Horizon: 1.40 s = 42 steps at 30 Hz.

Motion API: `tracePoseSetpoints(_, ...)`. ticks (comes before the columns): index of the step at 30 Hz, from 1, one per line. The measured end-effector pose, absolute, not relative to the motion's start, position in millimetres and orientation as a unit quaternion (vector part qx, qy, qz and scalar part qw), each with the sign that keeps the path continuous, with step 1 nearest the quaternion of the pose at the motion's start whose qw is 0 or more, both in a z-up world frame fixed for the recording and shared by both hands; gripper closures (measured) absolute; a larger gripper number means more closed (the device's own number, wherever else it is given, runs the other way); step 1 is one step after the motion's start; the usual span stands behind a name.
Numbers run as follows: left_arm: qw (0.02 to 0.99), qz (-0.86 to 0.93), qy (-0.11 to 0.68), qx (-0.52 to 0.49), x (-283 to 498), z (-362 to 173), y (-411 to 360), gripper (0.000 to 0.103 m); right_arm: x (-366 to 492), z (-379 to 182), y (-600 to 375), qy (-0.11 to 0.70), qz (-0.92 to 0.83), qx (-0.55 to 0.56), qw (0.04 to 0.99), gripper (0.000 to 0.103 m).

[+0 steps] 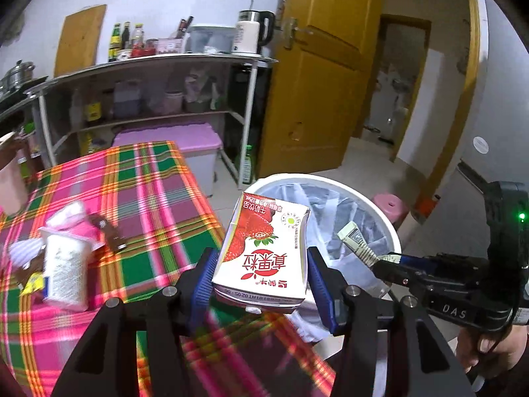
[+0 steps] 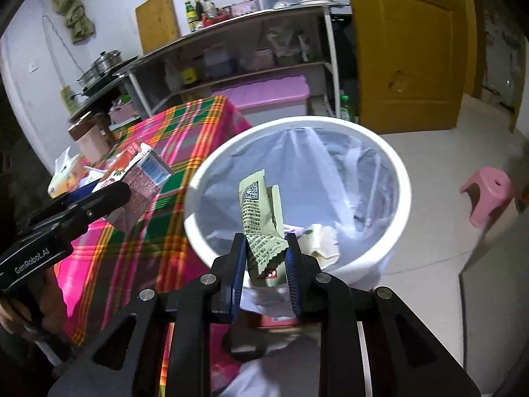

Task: Collect trash
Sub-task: 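Carry the wrapper and strawberry carton over the bin and open both tools, then move both open tools back over the table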

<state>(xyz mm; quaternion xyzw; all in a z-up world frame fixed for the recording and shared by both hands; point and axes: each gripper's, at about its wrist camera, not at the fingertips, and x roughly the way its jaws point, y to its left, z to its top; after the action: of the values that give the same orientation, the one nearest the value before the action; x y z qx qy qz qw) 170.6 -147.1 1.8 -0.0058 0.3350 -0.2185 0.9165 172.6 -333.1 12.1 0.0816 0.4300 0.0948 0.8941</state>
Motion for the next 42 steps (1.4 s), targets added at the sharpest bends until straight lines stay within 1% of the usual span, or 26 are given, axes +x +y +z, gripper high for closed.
tracePoseSetpoints(7,0.908,-0.243,0.343,0.004,188,-5,-175,0.048,180,7,-350,0.436,0.076,0.086,0.892,0.079)
tracePoseSetpoints(19,0.895,-0.265,0.358,0.011,206,-15,-199,0.048,189,2,-356,0.446,0.068,0.086,0.888,0.078)
tracePoseSetpoints(31,0.897,-0.266,0.353,0.006,198,-9,-193,0.048,181,8,-357,0.432,0.069,0.096,0.894,0.078)
tracePoseSetpoints(42,0.906,-0.237,0.349,-0.013,169,-1,-162,0.048,162,21,-339,0.417,0.098,0.093,0.899,0.078)
